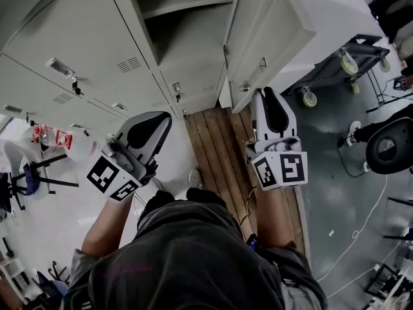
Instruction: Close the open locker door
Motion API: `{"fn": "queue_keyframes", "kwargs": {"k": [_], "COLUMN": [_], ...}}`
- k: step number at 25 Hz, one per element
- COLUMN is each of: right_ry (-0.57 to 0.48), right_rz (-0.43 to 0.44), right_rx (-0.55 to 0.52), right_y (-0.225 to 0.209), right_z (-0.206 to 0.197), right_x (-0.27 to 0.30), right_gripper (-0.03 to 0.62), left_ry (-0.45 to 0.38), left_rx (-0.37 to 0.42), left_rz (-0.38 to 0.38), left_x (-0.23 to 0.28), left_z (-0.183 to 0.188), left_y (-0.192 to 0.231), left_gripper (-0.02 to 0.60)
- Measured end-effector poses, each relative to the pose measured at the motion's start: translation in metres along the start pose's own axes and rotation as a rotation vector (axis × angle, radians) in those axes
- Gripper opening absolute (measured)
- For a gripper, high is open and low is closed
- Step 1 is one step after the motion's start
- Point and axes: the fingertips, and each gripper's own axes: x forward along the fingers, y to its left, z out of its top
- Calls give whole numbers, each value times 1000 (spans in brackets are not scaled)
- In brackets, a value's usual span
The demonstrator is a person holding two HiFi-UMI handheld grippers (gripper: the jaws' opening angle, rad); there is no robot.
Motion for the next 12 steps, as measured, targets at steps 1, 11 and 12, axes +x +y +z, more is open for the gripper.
{"fn": "queue_keyframes", "kwargs": {"k": [1, 11, 12], "right_ry": [0, 3, 3], "right_rz": [4, 59, 63], "right_rx": [1, -1, -1], "right_y": [1, 29, 32], "right_z": [0, -5, -5], "right_x": [0, 13, 14], "right_gripper": [89, 89, 89], "left_ry": [0, -8, -8], "left_rx": [-1, -9, -10], "left_rz": [2, 44, 48], "left_x": [0, -19, -22], "left_z": [0, -2, -2], "left_y": [1, 16, 18], "left_gripper": [14, 14, 14]}}
